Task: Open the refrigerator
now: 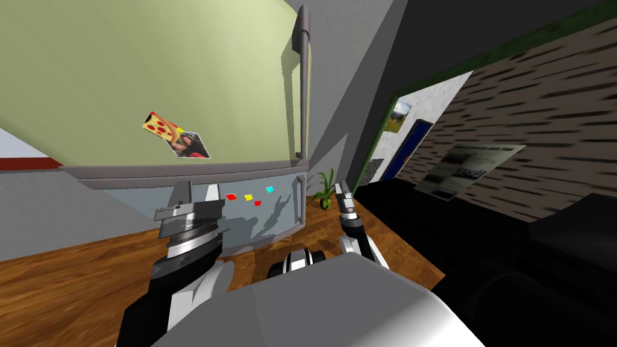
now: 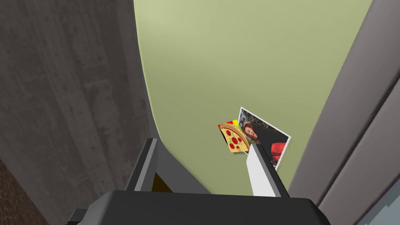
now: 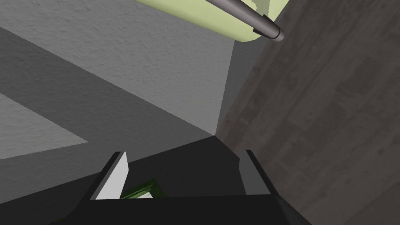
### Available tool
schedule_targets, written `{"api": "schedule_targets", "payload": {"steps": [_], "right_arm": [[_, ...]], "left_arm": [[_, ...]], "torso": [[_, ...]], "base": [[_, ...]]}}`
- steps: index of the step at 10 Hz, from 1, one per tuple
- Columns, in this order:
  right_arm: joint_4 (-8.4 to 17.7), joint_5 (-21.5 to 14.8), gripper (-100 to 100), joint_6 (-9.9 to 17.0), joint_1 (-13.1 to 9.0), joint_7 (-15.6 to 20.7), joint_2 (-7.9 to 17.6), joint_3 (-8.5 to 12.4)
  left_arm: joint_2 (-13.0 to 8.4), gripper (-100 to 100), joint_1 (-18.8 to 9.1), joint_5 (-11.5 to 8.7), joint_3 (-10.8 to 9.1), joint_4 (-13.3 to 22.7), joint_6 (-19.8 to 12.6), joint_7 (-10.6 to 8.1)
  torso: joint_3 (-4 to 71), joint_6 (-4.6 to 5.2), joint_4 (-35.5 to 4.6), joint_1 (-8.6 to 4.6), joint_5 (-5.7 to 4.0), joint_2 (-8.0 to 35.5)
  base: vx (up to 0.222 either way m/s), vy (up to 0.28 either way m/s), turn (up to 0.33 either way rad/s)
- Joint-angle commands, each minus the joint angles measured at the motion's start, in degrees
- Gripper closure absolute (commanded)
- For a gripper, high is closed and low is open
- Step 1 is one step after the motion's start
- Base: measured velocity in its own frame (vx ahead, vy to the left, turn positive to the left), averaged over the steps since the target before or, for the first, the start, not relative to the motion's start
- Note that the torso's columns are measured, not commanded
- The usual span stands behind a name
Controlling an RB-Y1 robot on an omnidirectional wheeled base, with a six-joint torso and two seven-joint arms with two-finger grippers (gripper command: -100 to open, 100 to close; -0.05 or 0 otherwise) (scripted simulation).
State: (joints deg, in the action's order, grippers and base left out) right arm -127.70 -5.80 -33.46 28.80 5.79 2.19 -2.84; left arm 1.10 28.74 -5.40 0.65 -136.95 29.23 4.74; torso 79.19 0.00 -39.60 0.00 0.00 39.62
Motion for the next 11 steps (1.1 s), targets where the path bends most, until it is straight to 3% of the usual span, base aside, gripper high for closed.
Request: {"api": "schedule_targets", "payload": {"steps": [1,6,11], "right_arm": [[0.02,0.00,0,0.00,0.01,0.00,0.00,0.00],[0.03,0.00,0,0.00,0.02,0.00,-0.01,-0.01],[0.02,0.00,0,0.00,0.03,0.00,-0.02,-0.01]], "left_arm": [[-3.51,-100,0.71,-1.01,-0.57,-0.22,-0.66,-0.50],[-8.73,-100,4.13,-6.12,-3.31,-1.13,-3.91,-2.80],[-10.69,-100,9.47,-14.53,-7.73,-2.23,-9.35,-6.31]], "torso": [[3.96,-0.01,-1.88,-0.03,-0.01,1.90],[5.41,0.00,-2.67,0.00,0.00,2.61],[5.43,0.00,-2.66,-0.06,-0.02,2.59]], "base": [[0.038,-0.041,0.099],[0.069,-0.084,0.151],[0.119,-0.166,0.220]]}}
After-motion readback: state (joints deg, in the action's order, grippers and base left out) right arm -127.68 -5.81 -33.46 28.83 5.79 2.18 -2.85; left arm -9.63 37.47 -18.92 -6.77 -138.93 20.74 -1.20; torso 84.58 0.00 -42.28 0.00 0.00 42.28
